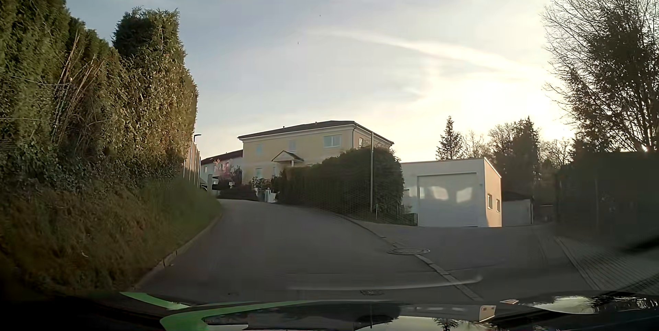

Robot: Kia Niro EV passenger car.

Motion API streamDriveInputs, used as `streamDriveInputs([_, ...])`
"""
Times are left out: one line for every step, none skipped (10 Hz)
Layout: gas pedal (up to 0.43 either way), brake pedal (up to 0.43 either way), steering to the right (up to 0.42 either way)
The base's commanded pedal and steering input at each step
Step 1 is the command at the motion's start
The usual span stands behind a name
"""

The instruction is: Follow the waypoints while adhering to traffic rules and regulations

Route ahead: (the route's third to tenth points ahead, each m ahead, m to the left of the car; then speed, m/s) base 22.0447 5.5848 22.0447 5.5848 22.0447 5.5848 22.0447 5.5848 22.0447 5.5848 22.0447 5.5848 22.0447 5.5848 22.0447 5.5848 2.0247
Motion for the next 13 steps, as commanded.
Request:
streamDriveInputs([0.287,0.000,-0.060])
streamDriveInputs([0.287,0.000,-0.061])
streamDriveInputs([0.287,0.000,-0.064])
streamDriveInputs([0.287,0.000,-0.068])
streamDriveInputs([0.287,0.000,-0.070])
streamDriveInputs([0.287,0.000,-0.074])
streamDriveInputs([0.287,0.000,-0.076])
streamDriveInputs([0.287,0.000,-0.077])
streamDriveInputs([0.287,0.000,-0.077])
streamDriveInputs([0.287,0.000,-0.077])
streamDriveInputs([0.287,0.000,-0.077])
streamDriveInputs([0.287,0.000,-0.077])
streamDriveInputs([0.287,0.000,-0.077])
